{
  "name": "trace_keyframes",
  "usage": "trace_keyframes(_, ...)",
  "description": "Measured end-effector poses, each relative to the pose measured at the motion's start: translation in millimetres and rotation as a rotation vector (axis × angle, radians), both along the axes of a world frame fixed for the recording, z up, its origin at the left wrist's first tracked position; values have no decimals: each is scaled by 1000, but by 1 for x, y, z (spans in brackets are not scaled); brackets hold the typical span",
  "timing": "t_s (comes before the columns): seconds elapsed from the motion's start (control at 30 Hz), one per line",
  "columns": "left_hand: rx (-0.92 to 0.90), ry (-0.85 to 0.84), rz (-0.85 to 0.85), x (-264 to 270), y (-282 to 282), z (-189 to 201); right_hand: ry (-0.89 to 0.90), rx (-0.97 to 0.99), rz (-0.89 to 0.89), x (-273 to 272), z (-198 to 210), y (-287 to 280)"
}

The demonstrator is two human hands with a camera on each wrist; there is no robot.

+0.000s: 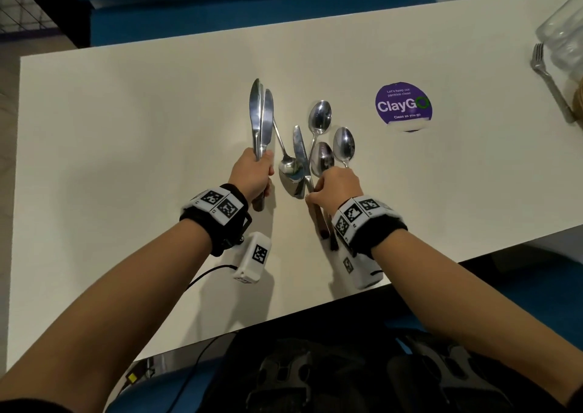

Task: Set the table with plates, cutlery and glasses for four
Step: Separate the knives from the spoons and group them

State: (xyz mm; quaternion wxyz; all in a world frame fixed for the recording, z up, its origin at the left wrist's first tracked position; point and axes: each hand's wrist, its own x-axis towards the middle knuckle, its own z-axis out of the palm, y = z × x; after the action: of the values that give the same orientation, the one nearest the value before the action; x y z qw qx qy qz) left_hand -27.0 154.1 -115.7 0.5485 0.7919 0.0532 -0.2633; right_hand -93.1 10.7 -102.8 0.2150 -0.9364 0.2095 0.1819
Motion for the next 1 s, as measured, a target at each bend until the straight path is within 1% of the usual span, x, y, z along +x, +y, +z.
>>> trace_keyframes(0.13, -2, -17, -17, -1, 6, 3, 57, -39, -26, 8, 5, 4)
trace_keyframes(0.33, -44, 14, 2, -3, 11, 3, 31, -128, 24, 6, 5, 14)
trace_keyframes(0.4, -62, 28, 9, -4, 11, 4, 23, -115, 3, 8, 6, 11)
trace_keyframes(0.47, -81, 31, -2, -5, 9, 5, -3, -51, -67, 12, 7, 5)
trace_keyframes(0.5, -86, 33, -7, -5, 8, 5, -39, 36, -123, 14, 9, 2)
trace_keyframes(0.53, -97, 43, -11, -6, 6, 7, -107, 184, -202, 17, 12, -1)
trace_keyframes(0.6, -155, 55, -15, -7, -1, 13, -240, 614, -383, 23, 26, -1)
trace_keyframes(0.63, -179, 52, -19, -7, -5, 15, -270, 806, -438, 26, 33, 0)
trace_keyframes(0.67, -184, 46, -32, -7, -10, 18, -277, 937, -464, 29, 37, 1)
trace_keyframes(0.7, -199, 35, -41, -6, -16, 20, -273, 1019, -476, 31, 41, 2)
trace_keyframes(0.73, -235, 35, -44, -6, -22, 23, -265, 1050, -479, 33, 43, 2)
trace_keyframes(0.8, -314, 48, -44, -7, -39, 27, -263, 987, -482, 34, 43, -6)
trace_keyframes(0.9, -349, 118, -13, -10, -69, 31, -277, 819, -466, 34, 37, -33)
trace_keyframes(1.0, -350, 127, -84, -11, -107, 33, -248, 786, -473, 34, 28, -75)
